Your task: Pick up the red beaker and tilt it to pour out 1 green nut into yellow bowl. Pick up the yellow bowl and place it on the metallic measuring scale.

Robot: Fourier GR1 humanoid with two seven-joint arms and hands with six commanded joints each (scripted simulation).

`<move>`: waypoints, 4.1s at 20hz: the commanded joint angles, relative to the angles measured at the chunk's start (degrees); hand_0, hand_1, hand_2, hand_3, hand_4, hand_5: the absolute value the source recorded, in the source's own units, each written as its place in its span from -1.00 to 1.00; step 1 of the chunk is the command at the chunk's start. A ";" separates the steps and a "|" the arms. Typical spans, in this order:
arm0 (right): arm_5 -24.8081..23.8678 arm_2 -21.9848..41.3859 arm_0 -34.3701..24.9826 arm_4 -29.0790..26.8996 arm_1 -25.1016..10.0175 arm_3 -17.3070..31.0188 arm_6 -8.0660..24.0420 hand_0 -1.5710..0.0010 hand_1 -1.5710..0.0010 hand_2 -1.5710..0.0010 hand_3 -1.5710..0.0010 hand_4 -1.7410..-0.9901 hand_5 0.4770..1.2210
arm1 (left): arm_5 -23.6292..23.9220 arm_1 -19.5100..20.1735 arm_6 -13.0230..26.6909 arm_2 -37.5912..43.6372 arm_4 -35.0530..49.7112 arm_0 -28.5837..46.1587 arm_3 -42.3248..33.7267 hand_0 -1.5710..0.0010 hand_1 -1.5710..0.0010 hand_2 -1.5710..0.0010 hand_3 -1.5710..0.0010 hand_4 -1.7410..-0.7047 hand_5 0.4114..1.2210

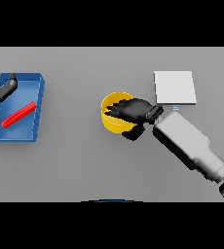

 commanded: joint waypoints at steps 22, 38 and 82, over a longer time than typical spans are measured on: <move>4.26 -0.15 0.14 -4.20 -0.98 -0.08 1.04 -0.94 -0.94 -0.65 -0.78 -0.95 0.96 | -0.43 0.59 -0.49 -0.47 -0.56 0.17 -0.42 1.00 1.00 1.00 1.00 0.95 -0.32; 8.31 -9.29 -0.47 -7.57 -8.99 -11.13 7.12 -1.00 -1.00 -0.87 -0.67 -1.00 1.00 | -0.71 0.87 0.53 -0.45 -0.63 -0.12 -1.12 1.00 1.00 1.00 1.00 0.93 -0.28; -11.30 -17.02 -5.59 -2.37 -10.55 23.75 -5.24 0.86 0.88 0.84 0.58 -0.46 -0.07 | -0.62 0.70 1.24 -0.64 -1.33 -0.46 -0.44 1.00 1.00 1.00 1.00 0.96 -0.38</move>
